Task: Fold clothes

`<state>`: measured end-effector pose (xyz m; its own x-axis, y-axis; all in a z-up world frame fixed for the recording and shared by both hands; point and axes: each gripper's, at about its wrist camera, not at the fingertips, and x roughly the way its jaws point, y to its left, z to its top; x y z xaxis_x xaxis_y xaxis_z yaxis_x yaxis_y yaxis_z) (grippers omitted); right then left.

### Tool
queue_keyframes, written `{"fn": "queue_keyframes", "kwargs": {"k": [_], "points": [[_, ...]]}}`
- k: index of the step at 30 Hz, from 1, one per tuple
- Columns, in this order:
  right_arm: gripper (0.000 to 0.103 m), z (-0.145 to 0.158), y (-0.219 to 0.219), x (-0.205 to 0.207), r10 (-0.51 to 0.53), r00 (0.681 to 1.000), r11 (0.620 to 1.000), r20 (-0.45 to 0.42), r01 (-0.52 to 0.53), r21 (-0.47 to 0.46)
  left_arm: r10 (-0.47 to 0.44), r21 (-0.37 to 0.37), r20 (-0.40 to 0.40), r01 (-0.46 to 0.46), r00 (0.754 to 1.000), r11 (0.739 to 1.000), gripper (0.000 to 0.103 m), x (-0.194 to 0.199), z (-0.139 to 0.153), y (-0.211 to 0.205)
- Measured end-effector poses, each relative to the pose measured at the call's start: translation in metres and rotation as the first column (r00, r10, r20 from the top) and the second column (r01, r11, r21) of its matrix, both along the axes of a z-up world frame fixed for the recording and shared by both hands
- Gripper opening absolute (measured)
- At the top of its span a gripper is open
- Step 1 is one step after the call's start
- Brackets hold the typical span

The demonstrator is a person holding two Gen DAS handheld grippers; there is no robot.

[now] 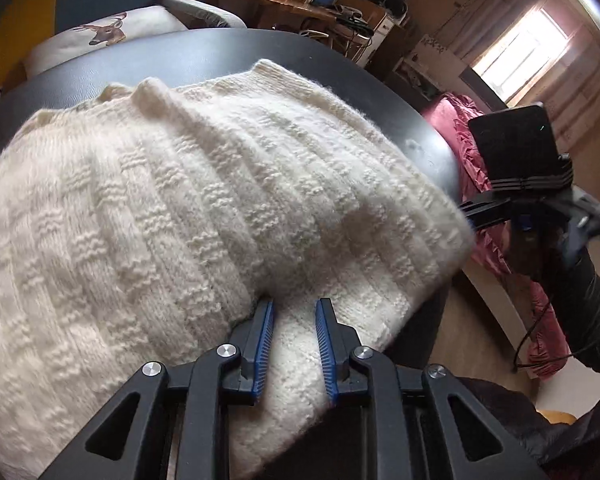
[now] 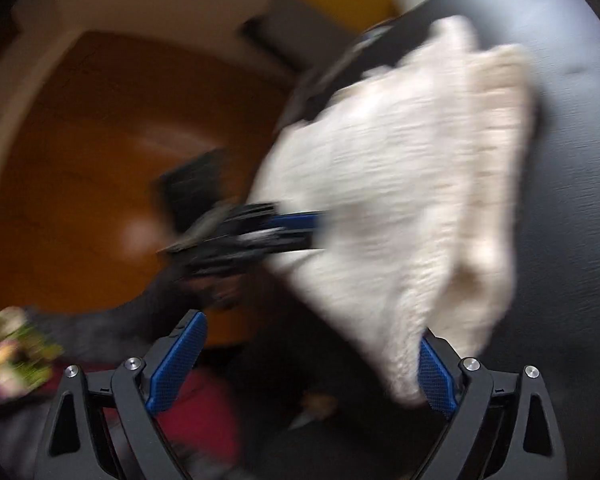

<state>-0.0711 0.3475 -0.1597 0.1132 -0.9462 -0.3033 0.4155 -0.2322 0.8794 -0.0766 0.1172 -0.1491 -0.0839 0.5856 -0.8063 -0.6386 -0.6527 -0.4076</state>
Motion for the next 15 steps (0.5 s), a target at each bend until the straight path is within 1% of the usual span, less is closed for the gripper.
{"fn": "queue_keyframes", "kwargs": {"k": [1, 2, 3, 4, 6, 7, 9, 11, 13, 15], "points": [[0.097, -0.003, -0.006, 0.004, 0.026, 1.0, 0.998, -0.001, -0.025, 0.063, 0.007, -0.001, 0.005, -0.007, 1.0, 1.0, 0.02, 0.001, 0.0, -0.001], [0.097, -0.008, -0.012, 0.009, 0.041, 0.999, 0.986, -0.001, -0.041, 0.161, 0.013, -0.003, 0.009, -0.013, 1.0, 1.0, 0.02, 0.002, 0.0, -0.001], [0.088, -0.015, -0.016, 0.013, 0.045, 0.999, 0.969, -0.011, -0.041, 0.243, 0.016, -0.008, 0.005, -0.016, 1.0, 1.0, 0.02, 0.003, 0.001, -0.001], [0.088, -0.015, -0.014, 0.015, 0.021, 1.0, 0.963, -0.018, -0.015, 0.268, 0.017, -0.014, -0.001, -0.017, 1.0, 1.0, 0.02, 0.003, 0.003, 0.0], [0.083, -0.011, -0.006, 0.017, -0.043, 0.999, 0.959, -0.026, 0.048, 0.281, 0.013, -0.029, -0.04, -0.014, 0.999, 0.999, 0.02, 0.007, 0.011, 0.002], [0.083, -0.01, -0.004, 0.019, -0.063, 0.997, 0.956, -0.037, 0.071, 0.285, 0.009, -0.027, -0.065, -0.011, 0.998, 1.0, 0.02, 0.008, 0.016, 0.002], [0.083, -0.008, -0.003, 0.021, -0.103, 0.994, 0.949, -0.038, 0.11, 0.296, 0.013, -0.001, -0.125, -0.013, 0.992, 1.0, 0.021, 0.011, 0.03, 0.001], [0.084, 0.001, 0.002, 0.023, -0.159, 0.985, 0.929, -0.069, 0.172, 0.327, 0.025, 0.035, -0.177, -0.02, 0.984, 0.999, 0.021, 0.009, 0.046, -0.005], [0.086, 0.019, 0.003, 0.02, -0.208, 0.968, 0.911, -0.141, 0.244, 0.332, 0.041, 0.056, -0.209, -0.029, 0.977, 0.998, 0.021, 0.003, 0.056, -0.008], [0.087, 0.038, 0.004, 0.016, -0.254, 0.943, 0.891, -0.217, 0.315, 0.327, 0.049, 0.053, -0.234, -0.037, 0.971, 0.998, 0.021, -0.008, 0.059, -0.008]]}}
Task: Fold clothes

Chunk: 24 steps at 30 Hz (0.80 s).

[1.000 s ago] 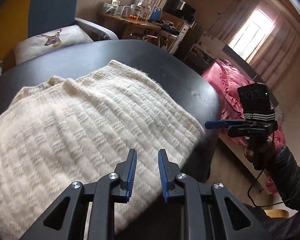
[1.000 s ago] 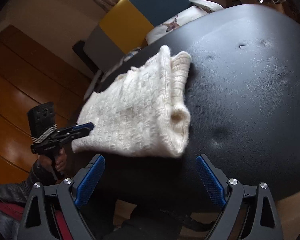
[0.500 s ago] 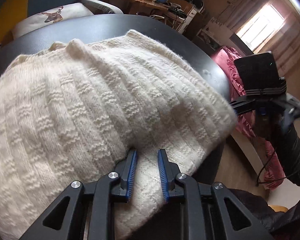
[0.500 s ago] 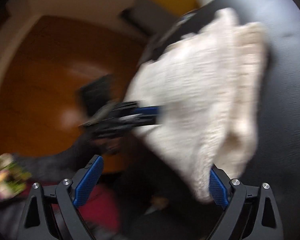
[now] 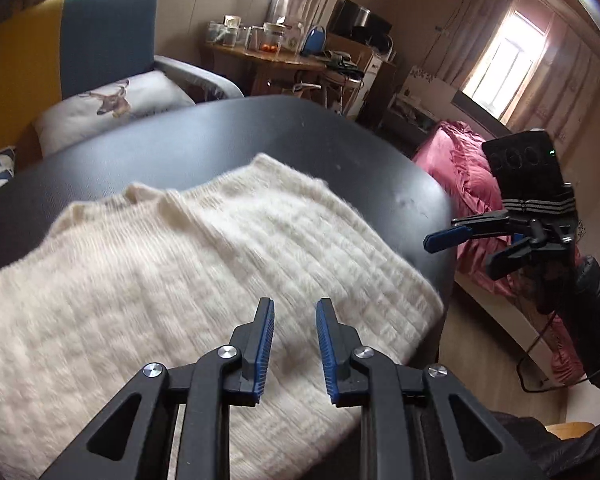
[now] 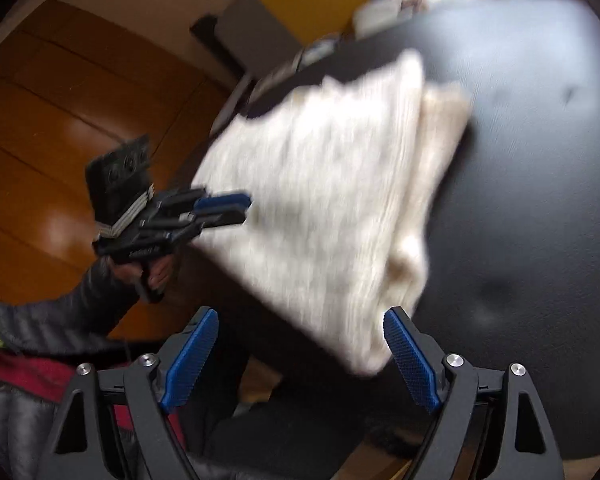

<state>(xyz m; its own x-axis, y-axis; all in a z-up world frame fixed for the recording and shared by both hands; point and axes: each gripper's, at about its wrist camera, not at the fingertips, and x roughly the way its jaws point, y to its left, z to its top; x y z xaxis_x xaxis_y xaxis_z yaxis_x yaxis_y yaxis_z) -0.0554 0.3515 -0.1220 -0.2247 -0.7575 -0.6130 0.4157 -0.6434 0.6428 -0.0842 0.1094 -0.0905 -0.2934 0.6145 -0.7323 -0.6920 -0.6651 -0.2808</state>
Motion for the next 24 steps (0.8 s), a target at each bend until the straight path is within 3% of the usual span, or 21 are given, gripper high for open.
{"fn": "queue_keyframes", "kwargs": {"k": [6, 9, 12, 13, 15, 19, 24], "points": [[0.09, 0.023, -0.048, -0.035, 0.017, 0.993, 1.0, -0.118, -0.016, 0.007, 0.017, -0.044, -0.032, -0.018, 0.999, 0.999, 0.021, -0.044, -0.011, 0.01], [0.09, 0.008, -0.075, -0.066, -0.014, 0.994, 0.99, -0.106, 0.028, 0.137, 0.087, -0.134, 0.016, -0.084, 0.996, 0.987, 0.023, -0.076, -0.045, 0.014], [0.09, -0.028, -0.073, -0.087, -0.085, 0.995, 0.938, -0.053, 0.098, 0.333, 0.166, -0.01, 0.125, -0.166, 0.978, 0.986, 0.023, -0.085, -0.061, -0.006], [0.09, -0.033, -0.069, -0.087, -0.089, 0.993, 0.938, -0.077, 0.11, 0.329, 0.185, 0.023, 0.154, -0.191, 0.971, 0.981, 0.023, -0.087, -0.066, -0.011], [0.09, -0.032, -0.061, -0.083, -0.115, 0.99, 0.949, -0.08, 0.133, 0.287, 0.193, 0.032, 0.129, -0.199, 0.973, 0.979, 0.023, -0.082, -0.065, -0.011], [0.091, -0.032, -0.07, -0.083, -0.095, 0.99, 0.926, -0.107, 0.127, 0.356, 0.213, 0.105, 0.15, -0.23, 0.965, 0.968, 0.024, -0.072, -0.05, -0.028], [0.096, -0.032, -0.075, -0.078, -0.099, 0.987, 0.912, -0.13, 0.142, 0.384, 0.308, 0.298, 0.206, -0.36, 0.929, 0.884, 0.032, -0.044, -0.016, -0.123]]}}
